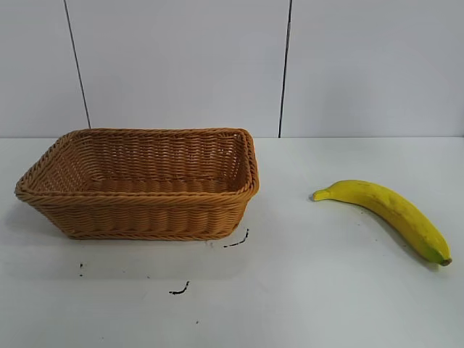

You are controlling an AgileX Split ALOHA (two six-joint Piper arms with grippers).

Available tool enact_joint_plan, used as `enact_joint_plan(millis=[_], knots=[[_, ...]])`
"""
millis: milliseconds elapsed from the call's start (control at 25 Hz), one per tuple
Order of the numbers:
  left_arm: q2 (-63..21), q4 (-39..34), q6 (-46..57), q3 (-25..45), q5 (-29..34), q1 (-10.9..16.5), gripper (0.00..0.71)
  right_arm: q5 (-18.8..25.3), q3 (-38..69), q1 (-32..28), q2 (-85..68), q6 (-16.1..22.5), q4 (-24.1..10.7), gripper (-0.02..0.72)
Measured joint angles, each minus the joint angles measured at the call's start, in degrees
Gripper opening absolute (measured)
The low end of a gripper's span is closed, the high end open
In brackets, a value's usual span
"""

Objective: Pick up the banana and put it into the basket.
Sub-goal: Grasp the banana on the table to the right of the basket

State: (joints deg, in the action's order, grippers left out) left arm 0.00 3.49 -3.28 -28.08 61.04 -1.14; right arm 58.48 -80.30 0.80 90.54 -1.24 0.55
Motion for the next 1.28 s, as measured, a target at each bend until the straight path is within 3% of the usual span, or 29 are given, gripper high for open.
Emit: enact_joint_plan(millis=[160, 400, 480, 840, 1280], knots=[[0.0, 0.0, 0.0, 0.0, 0.0, 0.0, 0.695, 0.13, -2.52, 0.0, 6.98, -2.8, 0.06, 0.696], [0.0, 0.0, 0.0, 0.0, 0.0, 0.0, 0.695, -0.48, -3.15, 0.48, 13.69, -14.37, 0.69, 0.696], [0.0, 0.0, 0.0, 0.0, 0.0, 0.0, 0.695, -0.77, -3.15, 0.66, 14.36, -16.57, 0.64, 0.696], [0.0, 0.0, 0.0, 0.0, 0.0, 0.0, 0.695, -1.82, -3.2, 2.99, 14.53, -19.52, 1.81, 0.696], [0.0, 0.0, 0.0, 0.0, 0.0, 0.0, 0.695, -2.12, -3.37, 3.45, 16.73, -18.83, 1.13, 0.696]])
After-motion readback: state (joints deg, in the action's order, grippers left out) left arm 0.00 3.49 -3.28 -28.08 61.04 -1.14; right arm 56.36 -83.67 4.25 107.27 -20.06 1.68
